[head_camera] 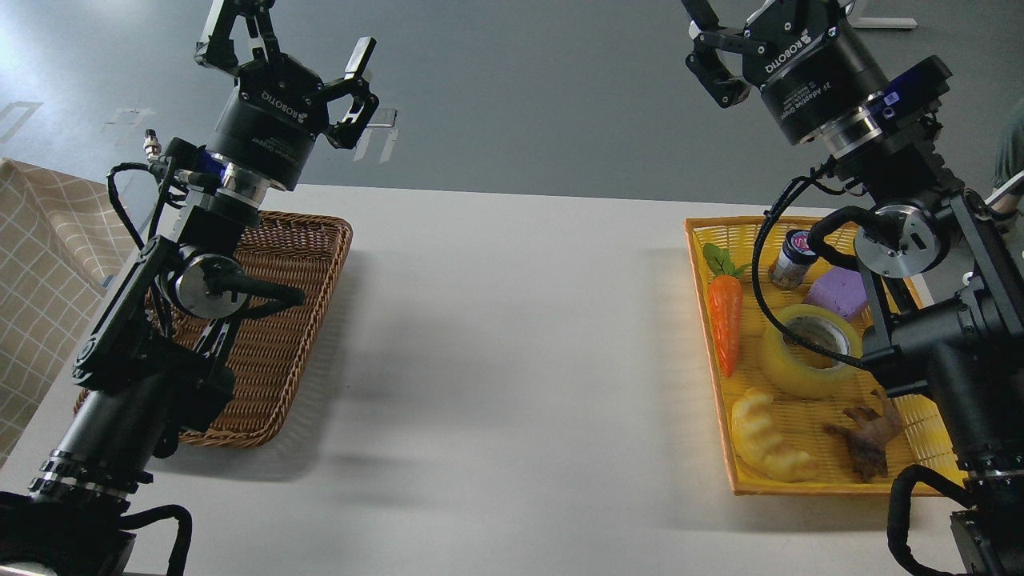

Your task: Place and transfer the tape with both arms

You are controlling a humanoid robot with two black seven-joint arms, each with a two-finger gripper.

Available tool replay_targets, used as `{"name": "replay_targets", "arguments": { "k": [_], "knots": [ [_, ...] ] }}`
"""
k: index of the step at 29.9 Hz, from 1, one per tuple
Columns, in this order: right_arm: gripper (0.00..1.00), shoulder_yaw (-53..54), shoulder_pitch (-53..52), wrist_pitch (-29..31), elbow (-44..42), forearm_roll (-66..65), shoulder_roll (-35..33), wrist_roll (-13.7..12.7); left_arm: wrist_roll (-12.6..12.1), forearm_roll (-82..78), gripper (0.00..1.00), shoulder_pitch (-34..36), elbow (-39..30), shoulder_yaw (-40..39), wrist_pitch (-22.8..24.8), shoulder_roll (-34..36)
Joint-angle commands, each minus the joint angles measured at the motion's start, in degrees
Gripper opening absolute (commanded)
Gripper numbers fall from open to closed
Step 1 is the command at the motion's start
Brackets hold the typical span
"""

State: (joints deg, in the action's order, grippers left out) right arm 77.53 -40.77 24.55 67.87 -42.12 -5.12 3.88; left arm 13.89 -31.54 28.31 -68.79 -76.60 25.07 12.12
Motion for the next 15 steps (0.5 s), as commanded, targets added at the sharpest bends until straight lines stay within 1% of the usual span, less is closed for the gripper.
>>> {"name": "replay_targets", "arguments": {
  "k": [1,11,15],
  "knots": [
    [1.0,-0.19,-0.01,-0.11,-0.02,-0.16,0.81,-0.01,0.0,0.25,0.98,0.07,-0.03,-0.04,-0.11,0.45],
    [1.0,-0.1,0.78,-0.11,0.33,-0.16,3.36,-0.01,0.44,0.16,0.98,-0.01,-0.03,-0.04,0.6,0.28],
    [1.0,-0.1,0.6,-0.11,0.33,-0.25,3.36,-0.01,0.35,0.16,0.98,0.16,-0.03,-0.04,0.51,0.45]
  ]
}}
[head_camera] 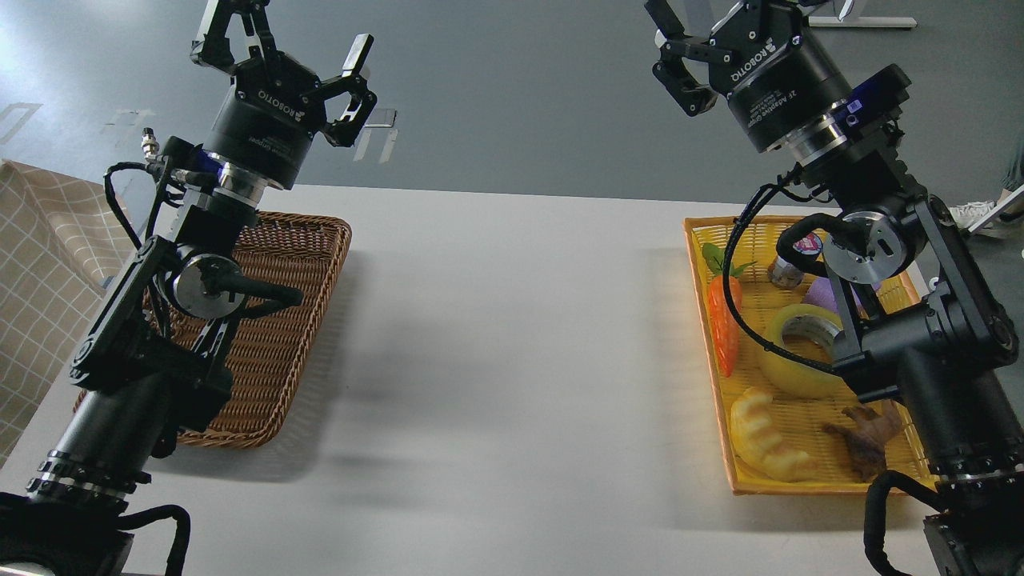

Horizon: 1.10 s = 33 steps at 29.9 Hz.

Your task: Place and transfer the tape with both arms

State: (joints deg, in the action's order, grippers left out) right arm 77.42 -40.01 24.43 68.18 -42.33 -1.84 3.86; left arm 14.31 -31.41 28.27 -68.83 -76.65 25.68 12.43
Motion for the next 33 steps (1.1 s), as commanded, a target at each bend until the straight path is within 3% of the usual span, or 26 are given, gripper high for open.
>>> {"name": "replay_targets", "arguments": {
  "k": [1,33],
  "knots": [
    [1.0,0.01,-0.16,0.0,0.03,-0.04,0.08,0.0,-0.07,0.12,0.98,0.21,0.01,0.01,-0.11,0.23],
    [1.0,-0.17,0.11,0.0,0.29,0.05,-0.1,-0.79,-0.16,0.38,0.98,0.21,0.09,0.01,-0.55,-0.12]
  ]
}}
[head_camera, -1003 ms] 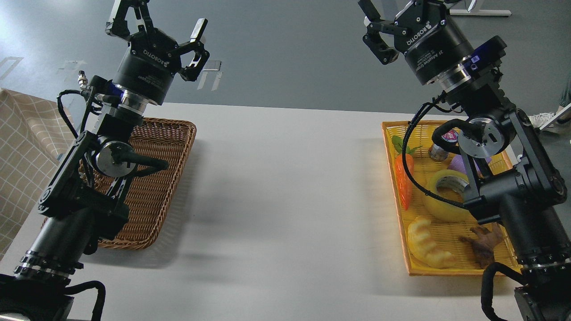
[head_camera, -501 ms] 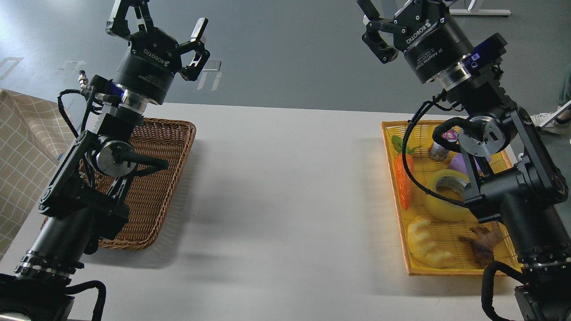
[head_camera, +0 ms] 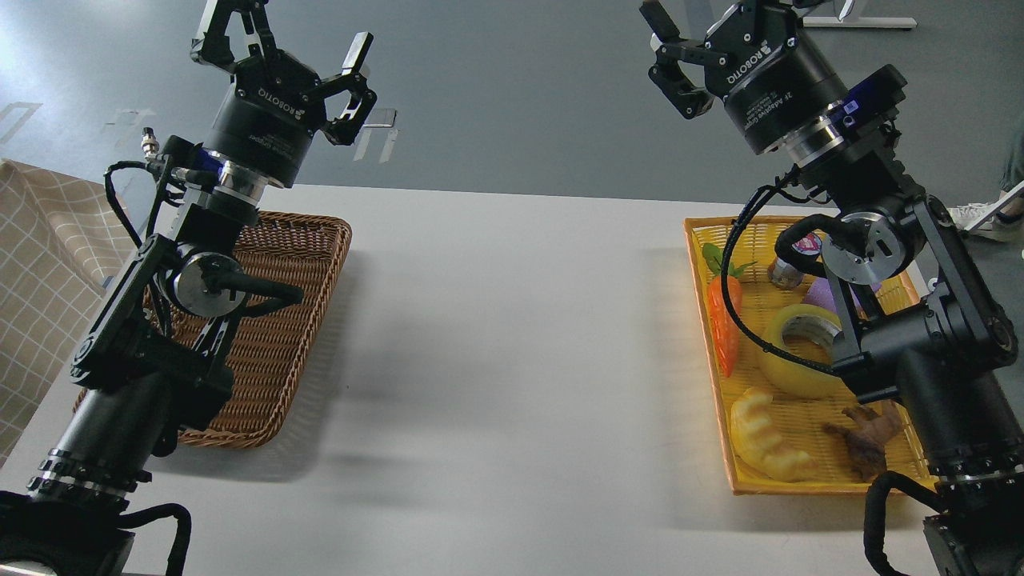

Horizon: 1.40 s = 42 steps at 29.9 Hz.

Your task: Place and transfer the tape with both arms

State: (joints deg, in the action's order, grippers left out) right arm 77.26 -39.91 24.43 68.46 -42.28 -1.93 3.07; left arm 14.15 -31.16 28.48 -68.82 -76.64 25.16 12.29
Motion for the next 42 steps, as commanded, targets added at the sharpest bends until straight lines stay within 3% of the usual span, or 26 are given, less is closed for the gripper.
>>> {"name": "replay_targets", "arguments": {
  "k": [1,42],
  "knots": [
    [1.0,0.0,0.01,0.0,0.0,0.0,-0.01,0.0,0.0,0.14,0.98,-0.01,0.09,0.0,-0.02,0.01],
    [1.0,0.0,1.68,0.09,1.67,-0.53,-0.36,0.09,-0.18,0.4,0.98,-0.18,0.35,-0.26,-0.11,0.45]
  ]
}}
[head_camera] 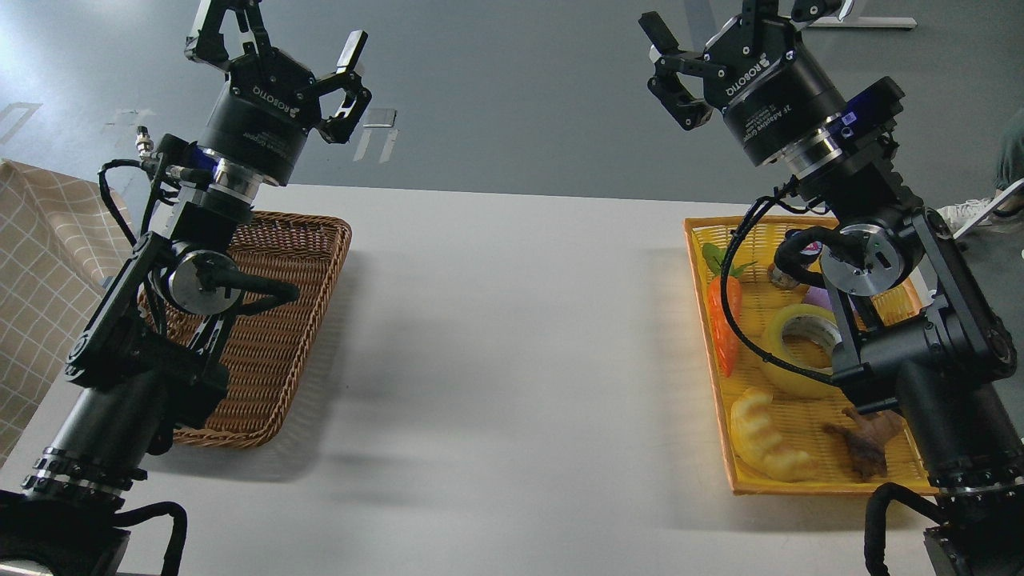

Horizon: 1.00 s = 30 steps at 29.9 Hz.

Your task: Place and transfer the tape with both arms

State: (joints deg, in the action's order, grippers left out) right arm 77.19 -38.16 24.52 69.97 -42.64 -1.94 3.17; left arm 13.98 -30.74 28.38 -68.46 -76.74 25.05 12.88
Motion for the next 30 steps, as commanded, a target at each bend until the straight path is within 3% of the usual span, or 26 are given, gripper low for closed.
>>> {"name": "replay_targets", "arguments": {
  "k": [1,23,30],
  "knots": [
    [1.0,0.07,-0.07,0.0,0.34,-0.17,-0.51,0.0,0.0,-0.02,0.98,-0.08,0.0,-0.16,0.0,-0.14],
    [1.0,-0.1,0.81,-0.09,3.06,-0.69,-10.61,-2.55,0.0,0.06,0.98,0.1,0.0,-0.07,-0.18,-0.14],
    [1.0,-3.01,1.51,-0.35,8.07,-12.28,-16.86,-1.85,0.0,-0.02,0.98,-0.08,0.0,0.28,-0.09,-0.49]
  ]
}}
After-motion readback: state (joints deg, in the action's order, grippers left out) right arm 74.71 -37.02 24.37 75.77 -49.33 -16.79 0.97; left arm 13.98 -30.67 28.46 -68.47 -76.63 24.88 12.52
